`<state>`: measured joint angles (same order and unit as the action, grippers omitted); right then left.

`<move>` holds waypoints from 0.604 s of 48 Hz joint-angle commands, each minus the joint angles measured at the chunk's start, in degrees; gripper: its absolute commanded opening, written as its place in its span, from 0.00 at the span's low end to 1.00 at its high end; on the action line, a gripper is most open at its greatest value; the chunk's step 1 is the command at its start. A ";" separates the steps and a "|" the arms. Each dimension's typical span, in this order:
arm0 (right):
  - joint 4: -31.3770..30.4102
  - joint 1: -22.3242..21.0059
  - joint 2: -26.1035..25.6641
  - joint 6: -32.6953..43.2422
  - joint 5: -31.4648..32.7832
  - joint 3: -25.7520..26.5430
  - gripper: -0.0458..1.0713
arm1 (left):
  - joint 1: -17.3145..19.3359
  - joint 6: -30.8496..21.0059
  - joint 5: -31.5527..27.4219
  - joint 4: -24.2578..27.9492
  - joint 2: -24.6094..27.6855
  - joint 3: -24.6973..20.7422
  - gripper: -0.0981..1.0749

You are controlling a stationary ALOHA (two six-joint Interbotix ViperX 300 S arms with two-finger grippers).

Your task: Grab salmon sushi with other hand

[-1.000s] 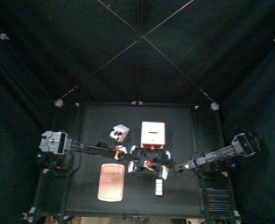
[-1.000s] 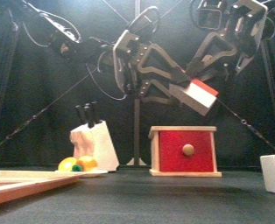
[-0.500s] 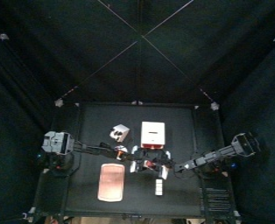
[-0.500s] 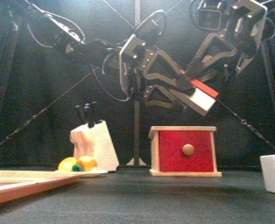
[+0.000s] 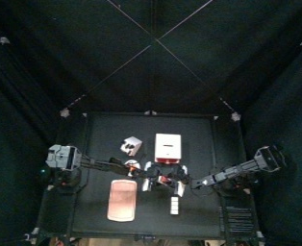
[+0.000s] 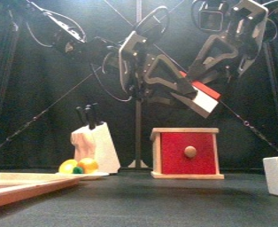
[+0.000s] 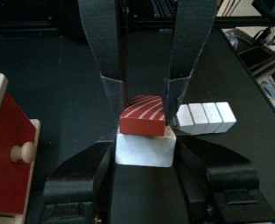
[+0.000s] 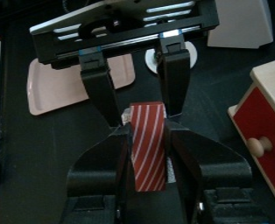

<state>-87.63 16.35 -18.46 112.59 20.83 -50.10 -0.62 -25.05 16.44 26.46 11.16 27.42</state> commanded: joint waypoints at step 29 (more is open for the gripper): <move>0.35 0.00 -0.26 0.18 0.09 1.05 0.48 | 0.35 0.00 0.18 -0.18 -1.32 -1.76 0.67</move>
<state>-87.19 16.26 -18.19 112.68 20.83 -50.10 -0.53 -25.14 16.35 26.37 11.16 27.33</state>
